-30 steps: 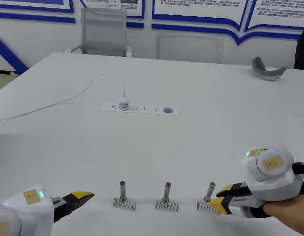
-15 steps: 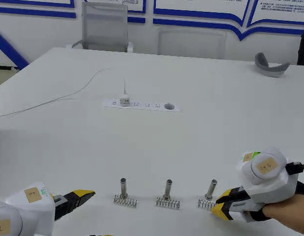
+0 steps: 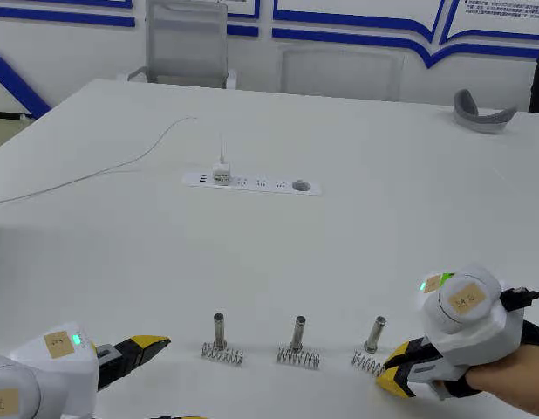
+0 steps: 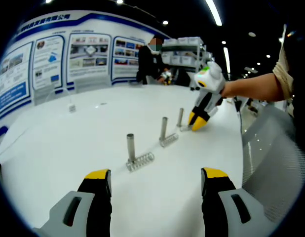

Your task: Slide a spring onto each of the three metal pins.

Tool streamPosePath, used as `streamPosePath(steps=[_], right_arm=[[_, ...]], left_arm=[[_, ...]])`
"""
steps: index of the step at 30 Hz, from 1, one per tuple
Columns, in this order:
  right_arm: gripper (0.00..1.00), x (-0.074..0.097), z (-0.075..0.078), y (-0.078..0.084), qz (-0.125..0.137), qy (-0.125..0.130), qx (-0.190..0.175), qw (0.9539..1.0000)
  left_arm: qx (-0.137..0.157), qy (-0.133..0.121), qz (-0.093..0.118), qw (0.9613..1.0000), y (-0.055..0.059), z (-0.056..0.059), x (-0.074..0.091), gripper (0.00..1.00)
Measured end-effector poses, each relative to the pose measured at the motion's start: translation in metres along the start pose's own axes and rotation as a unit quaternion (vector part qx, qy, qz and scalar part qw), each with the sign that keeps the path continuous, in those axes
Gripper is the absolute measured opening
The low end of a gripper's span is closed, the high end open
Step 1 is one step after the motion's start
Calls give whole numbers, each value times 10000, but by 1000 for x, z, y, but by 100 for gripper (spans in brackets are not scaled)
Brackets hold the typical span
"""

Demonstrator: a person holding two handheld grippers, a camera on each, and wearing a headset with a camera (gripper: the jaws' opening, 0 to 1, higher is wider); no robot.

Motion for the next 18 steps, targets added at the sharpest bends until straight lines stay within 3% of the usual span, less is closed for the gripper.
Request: streamPosePath(steps=[18], right_arm=[[12,6,-4,-1,-72,95,78,9999]], left_arm=[[-68,99,-20,9999,-1,7,1,71]])
Point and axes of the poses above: the centre of the closed fingertips' face, and the gripper's own axes: x roughly backward along the fingers, z roughly to its right, y roughly out of its underside, the point moved 7 cm from there along x, roughly backward along the fingers, and after that the axes turned 15 degrees about -z, right-handed, at the moved point
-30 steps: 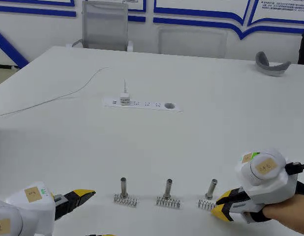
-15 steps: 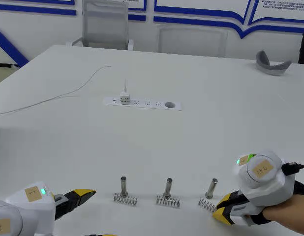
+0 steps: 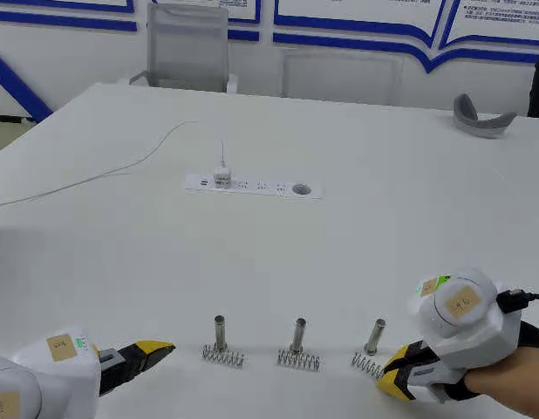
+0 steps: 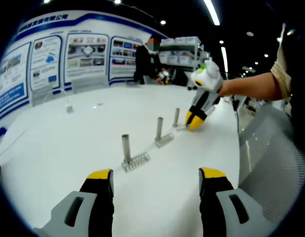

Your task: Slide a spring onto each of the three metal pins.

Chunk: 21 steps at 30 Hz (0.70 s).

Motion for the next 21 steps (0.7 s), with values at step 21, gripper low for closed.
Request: streamPosePath(steps=[21], right_arm=[[12,17,-27,-22,73,-154,689,9975]], left_arm=[[-272,334,-50,9991,-10,16,-9,61]])
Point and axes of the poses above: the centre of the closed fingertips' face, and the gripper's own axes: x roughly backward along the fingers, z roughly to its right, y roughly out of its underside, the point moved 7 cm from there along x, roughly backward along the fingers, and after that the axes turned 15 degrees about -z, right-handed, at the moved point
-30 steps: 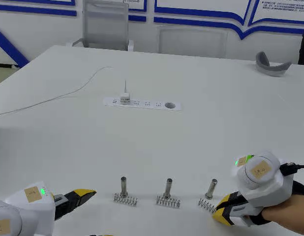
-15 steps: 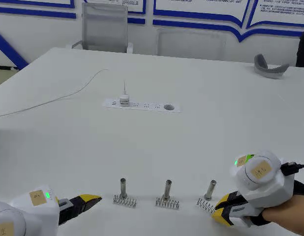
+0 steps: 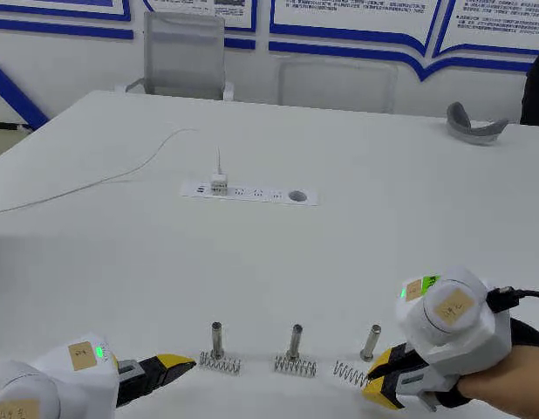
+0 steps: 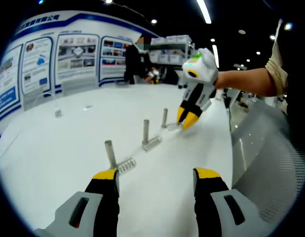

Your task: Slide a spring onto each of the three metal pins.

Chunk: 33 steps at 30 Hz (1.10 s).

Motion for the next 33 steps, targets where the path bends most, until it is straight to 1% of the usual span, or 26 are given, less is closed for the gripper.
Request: streamPosePath(steps=[4,8,14,23,33], right_arm=[[12,2,-5,-6,-1,-36,160,9999],[12,3,-9,-13,19,-77,302,9995],[12,2,-15,-18,6,-130,484,9987],[12,3,-22,-26,6,-195,712,9973],[12,3,-29,-39,15,-255,989,9948]], left_arm=[[-87,75,-39,9999,-3,3,-3,60],[-159,127,-5,9998,-8,5,-5,58],[-265,193,4,9995,-13,8,-8,55],[-438,329,-6,9985,-19,13,-15,48],[-590,475,-52,9971,-23,18,-22,44]])
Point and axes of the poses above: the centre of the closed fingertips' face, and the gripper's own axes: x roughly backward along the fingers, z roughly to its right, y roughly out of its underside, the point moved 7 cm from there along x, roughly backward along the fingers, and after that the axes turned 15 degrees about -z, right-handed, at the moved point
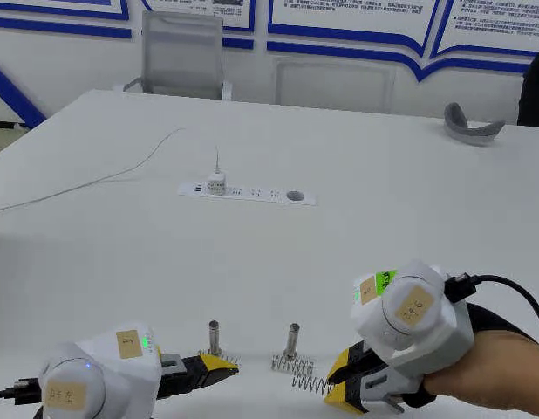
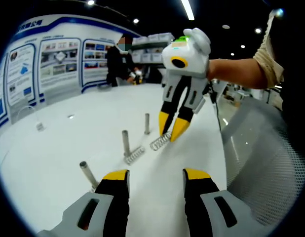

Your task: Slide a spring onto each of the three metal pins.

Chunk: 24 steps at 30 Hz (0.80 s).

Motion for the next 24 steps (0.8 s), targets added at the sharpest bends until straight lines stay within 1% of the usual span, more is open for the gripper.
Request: streamPosePath(steps=[6,9,19,24], right_arm=[[12,-2,-5,-7,-17,-59,224,9997],[12,-2,-7,-11,-29,-72,331,9994],[12,-2,-12,-18,-74,-114,593,9981],[12,-3,-16,-20,-93,-153,704,9974]], left_arm=[[-122,90,-45,9999,-3,3,-5,43],[-229,134,-76,9996,-6,6,-8,42],[-435,213,-122,9988,-11,10,-13,39],[-505,223,-124,9984,-13,11,-14,37]])
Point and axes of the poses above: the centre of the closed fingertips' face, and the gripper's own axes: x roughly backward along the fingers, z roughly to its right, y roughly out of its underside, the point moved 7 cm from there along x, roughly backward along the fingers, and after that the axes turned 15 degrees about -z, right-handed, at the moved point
